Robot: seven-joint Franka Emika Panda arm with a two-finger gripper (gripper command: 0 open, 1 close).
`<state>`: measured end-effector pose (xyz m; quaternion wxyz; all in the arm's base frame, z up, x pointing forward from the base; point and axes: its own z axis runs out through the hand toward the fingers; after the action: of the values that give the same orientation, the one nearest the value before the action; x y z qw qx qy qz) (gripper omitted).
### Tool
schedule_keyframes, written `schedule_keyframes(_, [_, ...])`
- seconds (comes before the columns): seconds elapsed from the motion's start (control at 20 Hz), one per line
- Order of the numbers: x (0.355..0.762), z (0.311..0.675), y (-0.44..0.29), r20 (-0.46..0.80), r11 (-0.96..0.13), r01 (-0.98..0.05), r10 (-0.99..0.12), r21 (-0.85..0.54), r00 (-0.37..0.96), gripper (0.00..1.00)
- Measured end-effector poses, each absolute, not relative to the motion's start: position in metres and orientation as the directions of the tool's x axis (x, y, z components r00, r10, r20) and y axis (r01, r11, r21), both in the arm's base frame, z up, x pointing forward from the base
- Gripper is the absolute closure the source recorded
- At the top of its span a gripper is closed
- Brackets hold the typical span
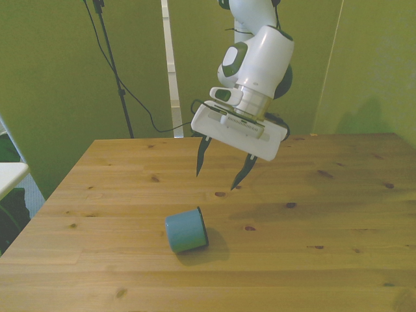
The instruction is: Flip the mug upright
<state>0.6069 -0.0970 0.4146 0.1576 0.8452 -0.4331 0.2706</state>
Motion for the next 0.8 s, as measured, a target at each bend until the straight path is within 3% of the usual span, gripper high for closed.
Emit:
schedule_keyframes(0.2, [0.631, 0.403, -0.086, 0.685, -0.534, -0.843, -0.592, 0.062, 0.425, 0.00])
schedule_keyframes(0.5, [0.635, 0.392, -0.086, 0.743, -0.551, -0.827, -0.505, 0.114, 0.439, 0.00])
schedule_keyframes(0.8, [0.640, 0.372, -0.084, 0.841, -0.502, -0.848, -0.373, 0.173, 0.392, 0.00])
